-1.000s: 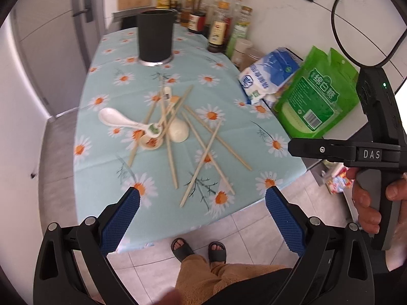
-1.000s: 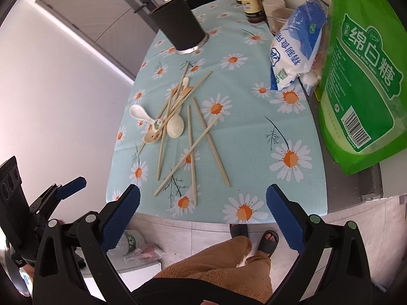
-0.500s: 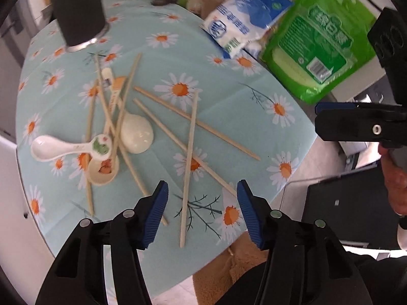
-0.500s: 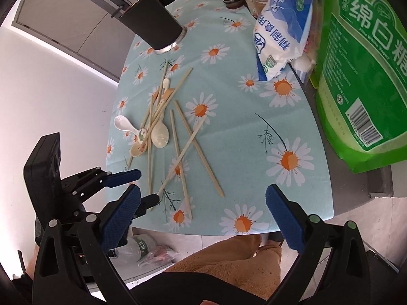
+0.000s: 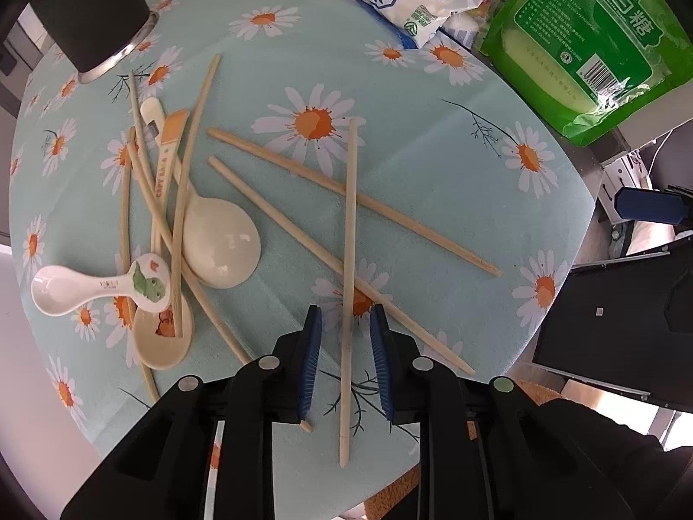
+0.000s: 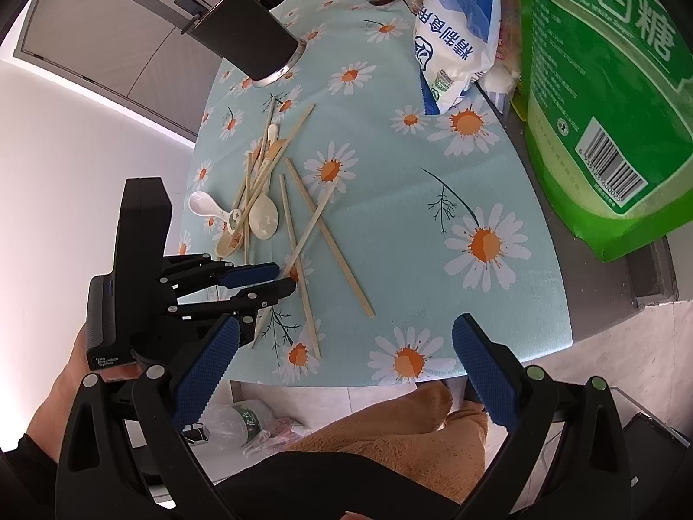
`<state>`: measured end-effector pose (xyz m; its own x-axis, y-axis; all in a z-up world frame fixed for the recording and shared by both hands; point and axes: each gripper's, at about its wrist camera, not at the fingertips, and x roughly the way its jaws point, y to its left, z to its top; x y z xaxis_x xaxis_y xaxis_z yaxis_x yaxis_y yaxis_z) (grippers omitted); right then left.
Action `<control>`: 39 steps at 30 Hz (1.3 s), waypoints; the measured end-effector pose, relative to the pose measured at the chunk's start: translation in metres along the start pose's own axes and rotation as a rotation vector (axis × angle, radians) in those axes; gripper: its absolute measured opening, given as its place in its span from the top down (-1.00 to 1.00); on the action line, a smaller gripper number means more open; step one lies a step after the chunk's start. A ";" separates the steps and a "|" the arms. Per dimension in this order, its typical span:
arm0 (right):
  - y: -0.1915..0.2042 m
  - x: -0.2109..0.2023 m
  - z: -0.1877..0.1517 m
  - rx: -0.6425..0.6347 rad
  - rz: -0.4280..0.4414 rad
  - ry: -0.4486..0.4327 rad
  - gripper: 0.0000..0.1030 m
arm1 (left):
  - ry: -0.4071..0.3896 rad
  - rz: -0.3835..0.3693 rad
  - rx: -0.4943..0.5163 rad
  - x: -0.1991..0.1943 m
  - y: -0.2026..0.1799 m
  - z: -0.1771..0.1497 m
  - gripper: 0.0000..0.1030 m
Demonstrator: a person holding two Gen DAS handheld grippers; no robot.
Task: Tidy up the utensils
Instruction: 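Lower the left tool and grasp a single wooden chopstick, then grasp a wooden chopstick with the right tool while the left tool lifts its chopstick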
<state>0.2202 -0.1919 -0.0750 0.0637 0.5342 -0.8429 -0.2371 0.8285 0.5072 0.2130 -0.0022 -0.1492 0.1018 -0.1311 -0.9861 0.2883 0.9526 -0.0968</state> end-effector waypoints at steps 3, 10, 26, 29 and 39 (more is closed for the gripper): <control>0.000 -0.001 -0.001 -0.002 0.005 -0.003 -0.90 | 0.017 0.014 0.027 0.005 -0.005 0.005 0.89; 0.000 -0.002 0.003 -0.019 0.002 -0.001 -0.90 | 0.028 -0.001 0.008 0.008 -0.003 0.012 0.92; 0.057 0.027 0.032 -0.267 -0.090 0.075 -0.74 | -0.192 -0.054 -0.168 -0.061 0.044 -0.018 0.92; 0.071 0.041 0.041 -0.350 -0.150 0.111 -0.45 | -0.260 -0.039 -0.235 -0.080 0.054 -0.041 0.92; 0.086 0.114 0.088 -0.403 -0.201 0.387 0.16 | -0.404 -0.097 -0.430 -0.099 0.074 -0.109 0.92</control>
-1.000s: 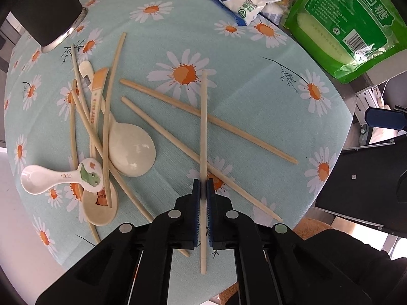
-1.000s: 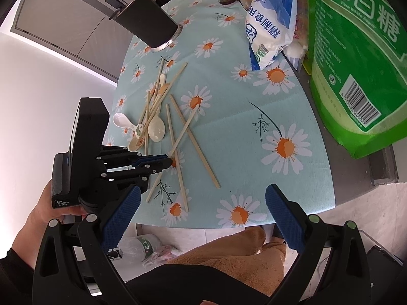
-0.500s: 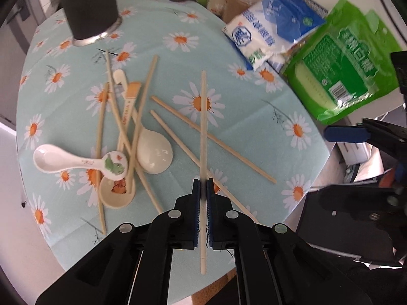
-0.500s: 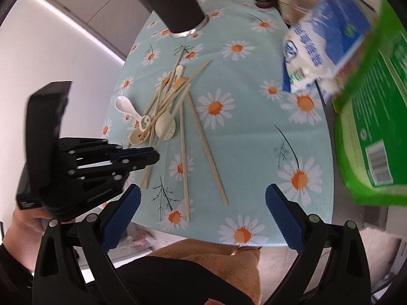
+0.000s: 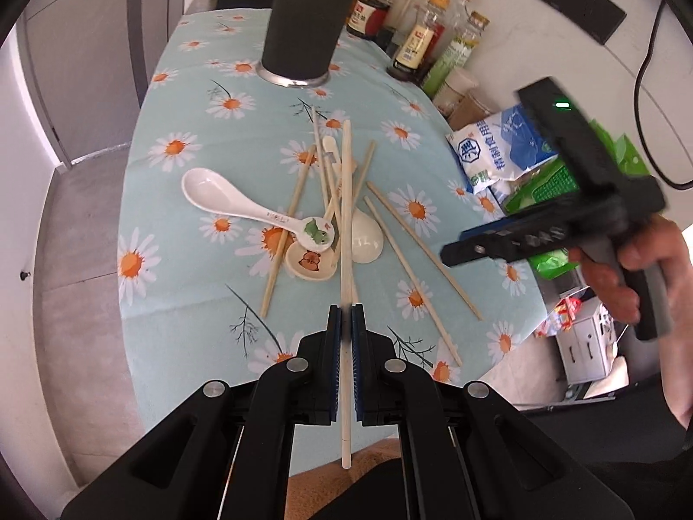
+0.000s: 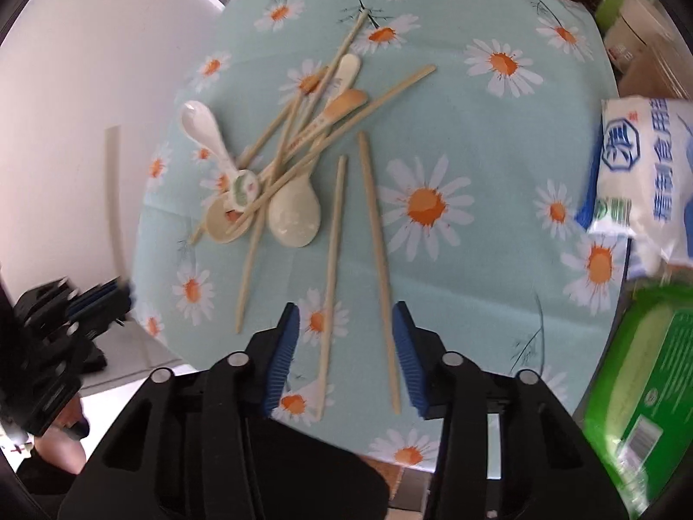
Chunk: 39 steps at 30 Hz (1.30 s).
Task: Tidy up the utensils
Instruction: 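Grasp a wooden chopstick with the right tool while the left tool lifts its chopstick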
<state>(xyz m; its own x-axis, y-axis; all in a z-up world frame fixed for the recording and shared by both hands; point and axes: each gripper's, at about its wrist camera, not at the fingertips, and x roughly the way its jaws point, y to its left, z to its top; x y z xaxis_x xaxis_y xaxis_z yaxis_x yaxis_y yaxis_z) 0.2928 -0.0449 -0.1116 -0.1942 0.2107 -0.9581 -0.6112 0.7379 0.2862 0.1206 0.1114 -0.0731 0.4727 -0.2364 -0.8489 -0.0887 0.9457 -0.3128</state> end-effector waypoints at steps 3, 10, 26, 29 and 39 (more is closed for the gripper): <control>0.001 0.011 0.018 -0.012 -0.040 0.052 0.36 | -0.025 -0.018 -0.030 -0.007 0.007 -0.006 0.92; 0.006 0.037 0.039 -0.039 -0.155 0.140 0.81 | -0.033 -0.049 -0.068 -0.012 0.025 -0.014 0.92; 0.011 0.044 0.033 0.006 -0.193 0.139 0.89 | -0.005 -0.090 -0.035 -0.012 0.041 -0.012 0.92; 0.007 0.035 0.027 0.019 -0.175 0.127 0.89 | -0.008 -0.089 -0.031 -0.011 0.041 -0.009 0.92; -0.004 -0.011 0.015 0.032 -0.045 -0.046 0.89 | -0.031 -0.093 -0.076 -0.002 0.040 0.023 0.92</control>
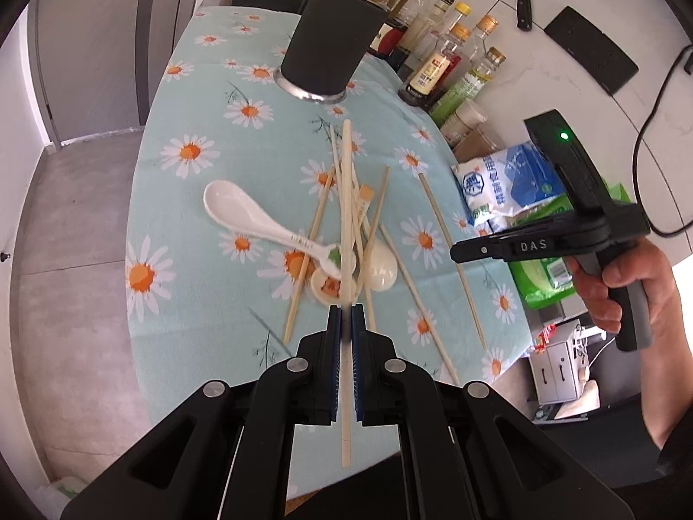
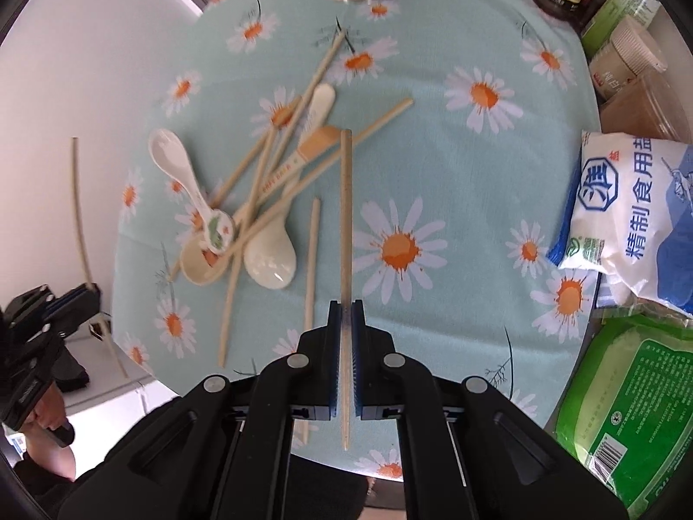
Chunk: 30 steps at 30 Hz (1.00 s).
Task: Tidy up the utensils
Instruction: 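Grasp a wooden chopstick with the right tool while the left tool lifts its chopstick, then carry both chopsticks to the black holder and drop them in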
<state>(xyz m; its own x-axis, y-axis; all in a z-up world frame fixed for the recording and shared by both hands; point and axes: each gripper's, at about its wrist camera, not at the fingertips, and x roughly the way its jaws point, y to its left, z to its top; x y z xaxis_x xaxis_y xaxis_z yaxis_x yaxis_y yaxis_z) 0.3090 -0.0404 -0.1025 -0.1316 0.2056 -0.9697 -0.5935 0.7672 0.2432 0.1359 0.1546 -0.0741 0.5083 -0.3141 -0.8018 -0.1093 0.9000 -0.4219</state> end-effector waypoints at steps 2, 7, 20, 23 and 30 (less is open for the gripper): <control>-0.004 -0.011 0.002 0.003 0.040 -0.041 0.89 | -0.018 -0.001 -0.003 0.001 -0.002 0.010 0.92; -0.010 -0.036 0.014 -0.015 0.125 -0.166 0.89 | -0.035 0.023 -0.015 0.012 -0.004 0.038 0.92; -0.023 -0.089 0.068 -0.066 0.295 -0.469 0.89 | -0.234 0.059 0.002 0.017 -0.018 0.122 0.92; -0.026 -0.105 0.086 -0.070 0.298 -0.534 0.89 | -0.303 0.067 0.007 0.013 -0.020 0.143 0.92; -0.024 -0.138 0.123 -0.087 0.341 -0.695 0.89 | -0.431 0.075 0.047 -0.002 -0.029 0.187 0.92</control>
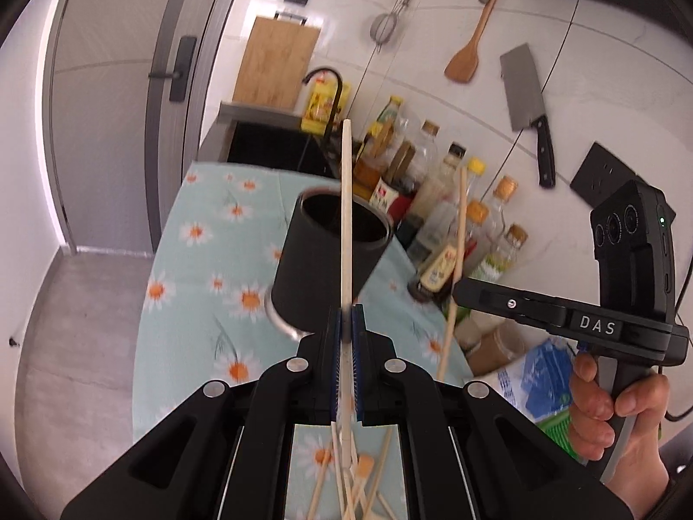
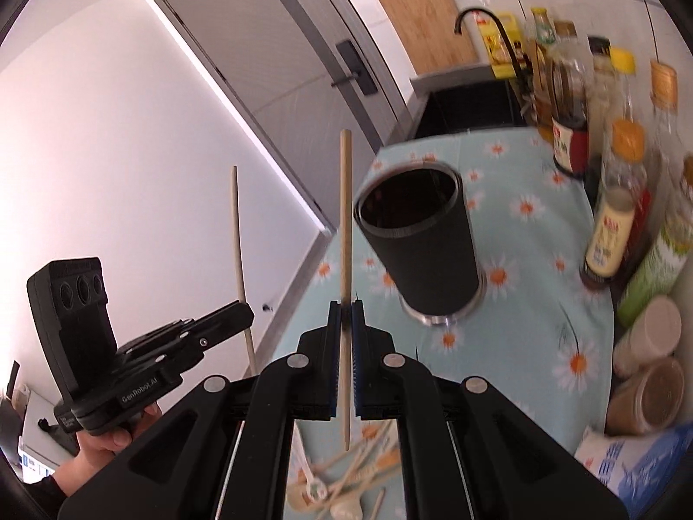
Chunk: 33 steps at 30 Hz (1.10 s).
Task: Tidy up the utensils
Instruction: 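Carry both chopsticks to the black holder and drop them in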
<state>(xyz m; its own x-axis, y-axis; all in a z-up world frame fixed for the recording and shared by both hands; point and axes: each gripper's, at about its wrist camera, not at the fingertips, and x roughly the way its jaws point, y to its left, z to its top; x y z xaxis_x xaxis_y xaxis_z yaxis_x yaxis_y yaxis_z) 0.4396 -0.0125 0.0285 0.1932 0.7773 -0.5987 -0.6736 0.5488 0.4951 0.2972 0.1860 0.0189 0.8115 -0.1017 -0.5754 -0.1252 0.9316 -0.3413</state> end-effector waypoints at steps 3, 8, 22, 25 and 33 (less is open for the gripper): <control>0.000 0.000 0.013 -0.009 0.015 -0.083 0.89 | -0.062 -0.013 -0.011 0.005 0.000 0.016 0.92; 0.006 0.011 0.029 -0.035 0.003 -0.120 0.89 | -0.140 -0.048 -0.023 0.018 0.000 0.037 0.92; -0.013 0.011 0.088 -0.038 -0.005 -0.344 0.88 | -0.295 -0.024 -0.051 0.054 0.005 0.090 0.92; -0.020 0.013 0.099 -0.020 -0.012 -0.375 0.88 | -0.315 -0.021 -0.061 0.061 0.008 0.096 0.92; -0.031 0.031 0.112 -0.009 -0.032 -0.378 0.88 | -0.334 -0.018 -0.057 0.079 0.012 0.105 0.92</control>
<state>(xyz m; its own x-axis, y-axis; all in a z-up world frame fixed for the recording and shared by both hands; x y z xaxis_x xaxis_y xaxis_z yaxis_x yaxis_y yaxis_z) 0.5465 0.0295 0.0654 0.4630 0.8192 -0.3384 -0.6690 0.5734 0.4729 0.4201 0.2256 0.0476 0.9549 0.0104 -0.2968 -0.1330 0.9085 -0.3961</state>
